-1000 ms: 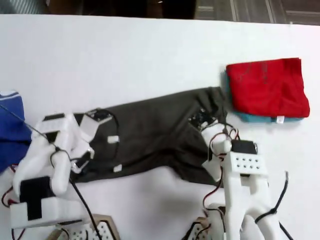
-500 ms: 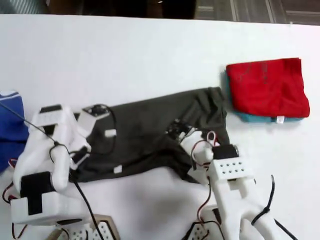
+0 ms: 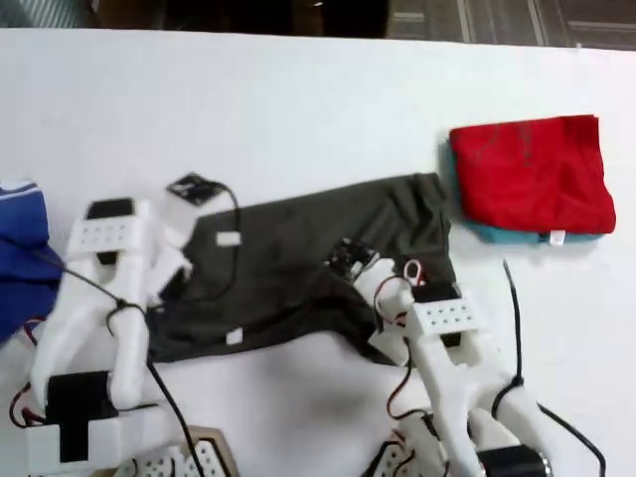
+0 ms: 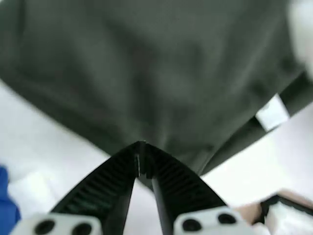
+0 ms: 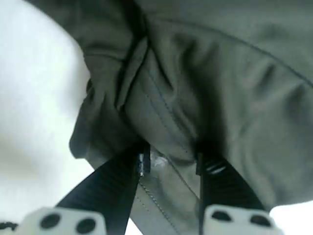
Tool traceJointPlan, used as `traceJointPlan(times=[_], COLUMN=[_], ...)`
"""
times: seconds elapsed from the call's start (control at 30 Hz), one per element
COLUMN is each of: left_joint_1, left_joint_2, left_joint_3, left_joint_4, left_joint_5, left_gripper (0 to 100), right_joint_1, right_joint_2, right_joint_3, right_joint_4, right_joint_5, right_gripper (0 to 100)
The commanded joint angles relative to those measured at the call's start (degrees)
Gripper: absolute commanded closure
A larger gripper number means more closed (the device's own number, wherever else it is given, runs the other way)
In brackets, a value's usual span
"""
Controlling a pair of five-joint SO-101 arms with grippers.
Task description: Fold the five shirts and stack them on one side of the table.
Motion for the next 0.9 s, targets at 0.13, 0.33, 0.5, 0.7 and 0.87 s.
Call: traceJointPlan(times=[0.13,0.33,0.5,0.7,0.87], left_joint_1=[4.3,4.4,4.4,4.4,4.3], left_joint_2=[-2.1,-2.1,-2.1,-2.1,-2.1], left_joint_3=[6.9,13.8,15.3,15.3,15.3], left_joint_4=[-10.9,-19.1,-21.3,-21.4,-21.1], left_joint_5=[2.3,2.4,2.6,2.7,2.7], left_gripper=[97,97,97,97,97], right_joint_1=[1.1,4.9,3.9,0.4,-1.5], right_joint_2=[4.7,-4.0,-13.3,-18.7,-16.9], right_joint_3=[-5.6,-7.8,-7.4,-6.3,-0.6], right_joint_4=[0.6,9.4,15.9,21.1,17.9], right_joint_5=[0.1,0.4,0.4,0.4,0.0], right_gripper=[94.3,98.1,97.8,97.8,97.4])
